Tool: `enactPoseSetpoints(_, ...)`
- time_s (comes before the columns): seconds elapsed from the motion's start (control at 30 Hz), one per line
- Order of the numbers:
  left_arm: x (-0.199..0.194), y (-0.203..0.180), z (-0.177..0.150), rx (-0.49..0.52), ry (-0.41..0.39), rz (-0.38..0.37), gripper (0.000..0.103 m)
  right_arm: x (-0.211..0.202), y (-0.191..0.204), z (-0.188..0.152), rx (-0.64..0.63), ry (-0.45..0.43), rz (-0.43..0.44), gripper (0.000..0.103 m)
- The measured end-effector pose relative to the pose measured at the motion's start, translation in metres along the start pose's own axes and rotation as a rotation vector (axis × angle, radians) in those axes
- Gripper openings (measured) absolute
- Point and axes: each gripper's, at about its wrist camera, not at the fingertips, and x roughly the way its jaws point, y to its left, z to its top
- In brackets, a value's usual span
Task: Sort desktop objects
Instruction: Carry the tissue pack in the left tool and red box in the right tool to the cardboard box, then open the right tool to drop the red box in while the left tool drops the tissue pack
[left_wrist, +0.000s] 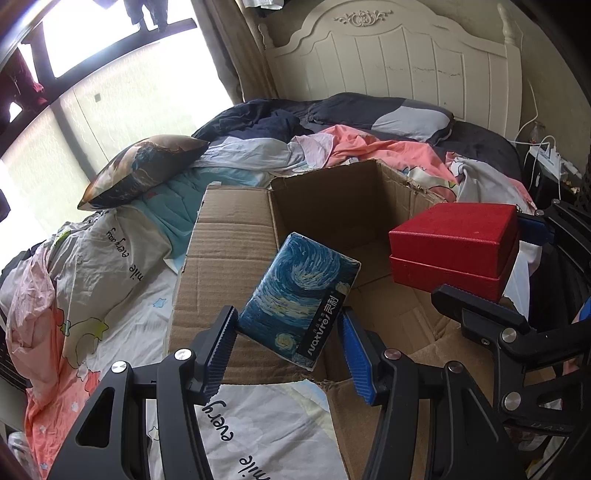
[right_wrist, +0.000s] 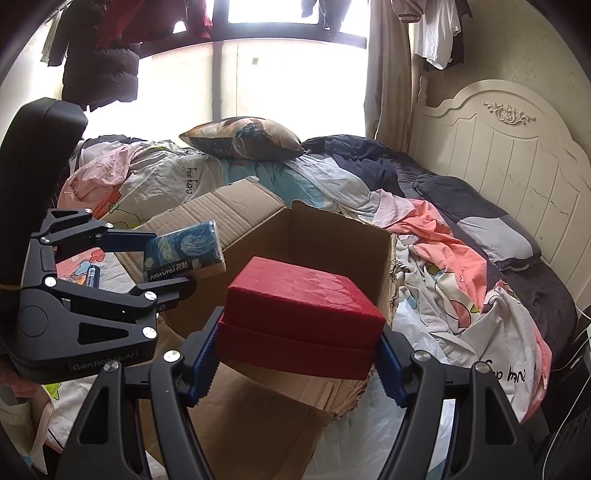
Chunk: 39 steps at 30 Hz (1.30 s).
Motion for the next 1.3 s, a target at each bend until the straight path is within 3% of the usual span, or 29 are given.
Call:
enactPoseSetpoints(0.7,0.027,-0.009,0.011,0.007,0.022,-0.060,0.057,0.017,-0.007,0.000,-0.016,0.073,-0.063,0.069)
enactPoseSetpoints(1.07,0.030,-0.010,0.010,0.013,0.025,-0.052,0.057,0.024,-0.007,-0.001,-0.022,0.095,-0.062,0.070)
enactPoseSetpoints(1.3,0.030,-0.012,0.010,0.018,0.025,-0.060,0.057,0.015,-0.013,-0.001,0.004,0.062,-0.087,0.074)
